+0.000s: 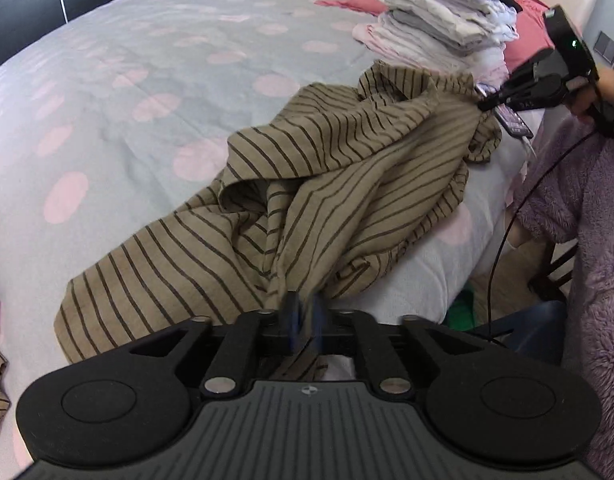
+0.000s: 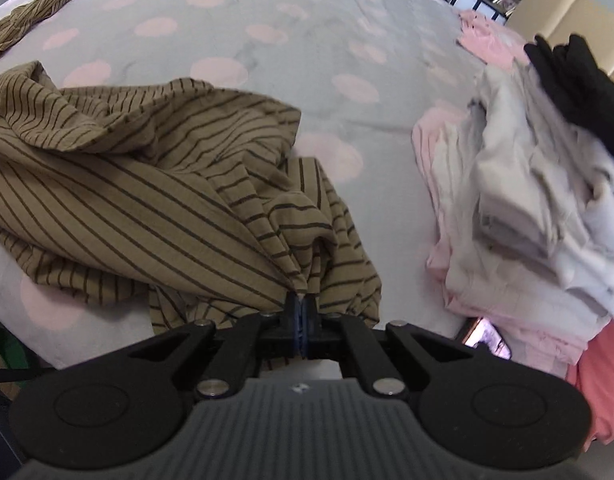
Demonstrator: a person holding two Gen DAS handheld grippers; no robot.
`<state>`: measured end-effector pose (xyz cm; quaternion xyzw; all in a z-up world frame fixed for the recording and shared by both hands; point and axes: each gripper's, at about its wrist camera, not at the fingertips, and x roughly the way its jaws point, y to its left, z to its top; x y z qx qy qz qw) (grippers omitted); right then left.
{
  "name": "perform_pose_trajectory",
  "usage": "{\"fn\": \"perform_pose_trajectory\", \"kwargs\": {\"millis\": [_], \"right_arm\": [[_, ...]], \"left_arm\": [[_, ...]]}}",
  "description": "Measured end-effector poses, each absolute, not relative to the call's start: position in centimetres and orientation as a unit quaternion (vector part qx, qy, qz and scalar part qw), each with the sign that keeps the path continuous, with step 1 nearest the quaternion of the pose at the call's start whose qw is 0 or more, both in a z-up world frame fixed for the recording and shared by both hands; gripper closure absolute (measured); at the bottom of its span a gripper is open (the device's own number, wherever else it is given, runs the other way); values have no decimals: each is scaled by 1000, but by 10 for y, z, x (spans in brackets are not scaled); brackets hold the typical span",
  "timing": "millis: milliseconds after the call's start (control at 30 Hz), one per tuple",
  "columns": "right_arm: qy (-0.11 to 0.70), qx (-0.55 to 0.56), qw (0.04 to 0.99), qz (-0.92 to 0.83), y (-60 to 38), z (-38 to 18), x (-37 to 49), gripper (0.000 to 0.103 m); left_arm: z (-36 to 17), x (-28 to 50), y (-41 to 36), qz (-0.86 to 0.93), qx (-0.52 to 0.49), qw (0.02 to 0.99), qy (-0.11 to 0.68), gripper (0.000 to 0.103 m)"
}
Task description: Fold clothes
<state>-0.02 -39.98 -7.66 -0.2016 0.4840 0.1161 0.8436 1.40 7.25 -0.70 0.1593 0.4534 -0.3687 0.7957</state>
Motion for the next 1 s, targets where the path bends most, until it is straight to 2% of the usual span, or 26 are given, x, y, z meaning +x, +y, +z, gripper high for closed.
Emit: {"fn": "perform_pose_trajectory", "kwargs": {"millis": [33,167,300,367,500,567,667,1000], "right_arm": [[484,-202,844,117,-400,-77,-1,101],[483,-201,844,118,-399,-78,-2,101],[482,-198,845,118,-398,-79,-3,101],[480,-199,846,119,-398,-79,-4,101],[475,-196,849,120,-399,-78,-7,101],[474,-195,850,120,-399,-78,-7,101],[473,-197,850,121,-398,-77,-6,101],[468,-194,853,123,-399,-75,-7,101]], "left_arm": [[-4,13,74,-371,153,800,447,77],[6,15,76,-379,131,815,419,65],[7,25,75,-351,121,827,422,65],[3,29,73,-339,130,822,438,71],[-1,22,68,-345,164,811,443,77],[-4,19,67,-340,187,808,443,87],[-9,14,67,-347,197,800,448,95],[-14,13,65,-336,216,799,450,93]]}}
